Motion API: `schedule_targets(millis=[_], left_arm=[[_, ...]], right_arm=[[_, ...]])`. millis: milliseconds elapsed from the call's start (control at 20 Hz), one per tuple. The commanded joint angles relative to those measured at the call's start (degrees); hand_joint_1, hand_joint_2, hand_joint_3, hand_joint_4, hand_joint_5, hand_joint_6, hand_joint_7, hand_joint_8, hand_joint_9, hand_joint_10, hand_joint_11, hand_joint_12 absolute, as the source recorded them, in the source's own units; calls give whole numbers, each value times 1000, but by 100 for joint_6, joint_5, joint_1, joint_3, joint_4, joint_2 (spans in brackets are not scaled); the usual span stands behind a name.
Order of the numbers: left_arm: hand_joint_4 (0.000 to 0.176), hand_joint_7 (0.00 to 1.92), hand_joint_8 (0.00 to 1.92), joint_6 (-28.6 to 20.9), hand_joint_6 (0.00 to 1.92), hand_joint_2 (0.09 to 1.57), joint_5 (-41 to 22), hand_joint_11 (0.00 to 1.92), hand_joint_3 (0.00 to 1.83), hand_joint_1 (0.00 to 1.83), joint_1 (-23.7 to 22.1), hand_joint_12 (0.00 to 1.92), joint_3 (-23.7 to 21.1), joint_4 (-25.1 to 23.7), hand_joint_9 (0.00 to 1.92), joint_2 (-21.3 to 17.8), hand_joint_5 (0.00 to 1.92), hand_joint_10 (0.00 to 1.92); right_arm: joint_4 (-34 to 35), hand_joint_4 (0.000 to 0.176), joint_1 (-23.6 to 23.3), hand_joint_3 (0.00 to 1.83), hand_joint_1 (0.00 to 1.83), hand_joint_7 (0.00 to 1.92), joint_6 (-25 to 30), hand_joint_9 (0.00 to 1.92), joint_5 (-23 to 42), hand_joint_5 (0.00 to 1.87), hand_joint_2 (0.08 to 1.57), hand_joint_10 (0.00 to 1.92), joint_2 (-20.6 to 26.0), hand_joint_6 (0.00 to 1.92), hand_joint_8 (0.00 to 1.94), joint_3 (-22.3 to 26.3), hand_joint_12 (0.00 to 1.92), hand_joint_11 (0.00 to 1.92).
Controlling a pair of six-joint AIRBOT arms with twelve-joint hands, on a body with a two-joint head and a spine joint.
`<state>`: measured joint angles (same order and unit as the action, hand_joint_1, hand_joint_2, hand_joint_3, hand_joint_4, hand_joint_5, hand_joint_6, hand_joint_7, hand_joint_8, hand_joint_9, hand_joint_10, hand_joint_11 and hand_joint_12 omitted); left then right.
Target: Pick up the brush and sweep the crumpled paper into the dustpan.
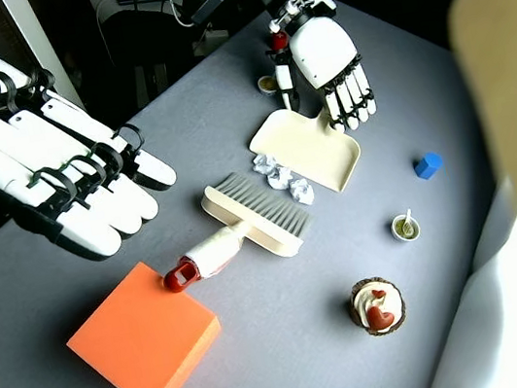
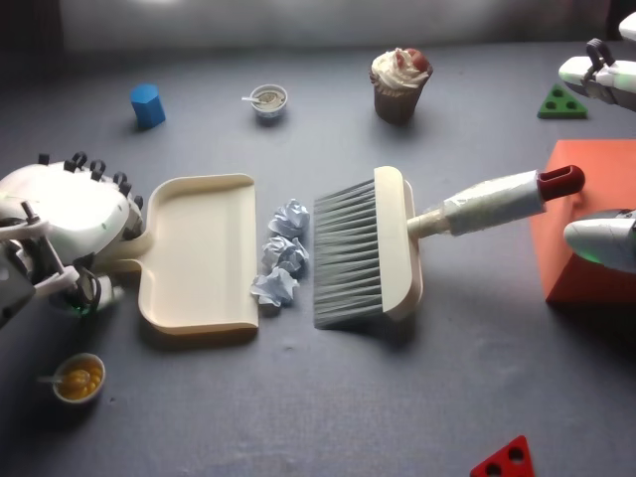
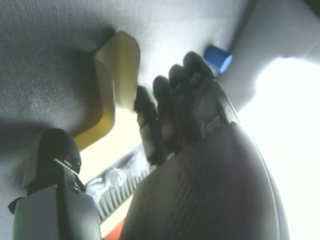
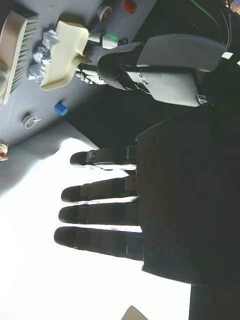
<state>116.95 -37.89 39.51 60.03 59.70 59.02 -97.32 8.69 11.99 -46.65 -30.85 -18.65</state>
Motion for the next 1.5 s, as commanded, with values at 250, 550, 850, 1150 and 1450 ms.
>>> schedule_targets(millis=[250,550,850,1150,1450], left_arm=[[0,456,1,64,1098,1158,-270,339,2,1108,6,61,20,-91,370,-4,903,1],[0,453,3,239,1096,1158,-260,329,1,1096,-89,54,9,-12,365,-13,905,2],[0,445,0,731,1050,1142,-120,324,1,1108,-519,46,61,276,350,-7,935,0],[0,469,4,1182,1041,1141,40,317,0,1116,-826,37,190,657,366,-30,939,3],[0,444,3,1198,1028,1137,87,319,0,1114,-869,35,370,719,346,-84,948,3]], right_arm=[[-621,0,-121,2,0,203,-15,207,-204,170,1012,7,4,3,5,-56,20,220],[-813,0,-114,1,0,188,-5,186,-206,161,1012,10,-54,11,12,-221,14,199],[-1489,0,-134,0,261,132,416,132,-738,119,1009,2,-272,2,2,-427,4,172],[-1959,0,-3,0,672,109,928,126,-507,90,954,0,-327,0,0,-512,4,180],[-2063,0,102,6,1129,170,1495,177,-306,146,999,13,-270,13,14,-487,11,198]])
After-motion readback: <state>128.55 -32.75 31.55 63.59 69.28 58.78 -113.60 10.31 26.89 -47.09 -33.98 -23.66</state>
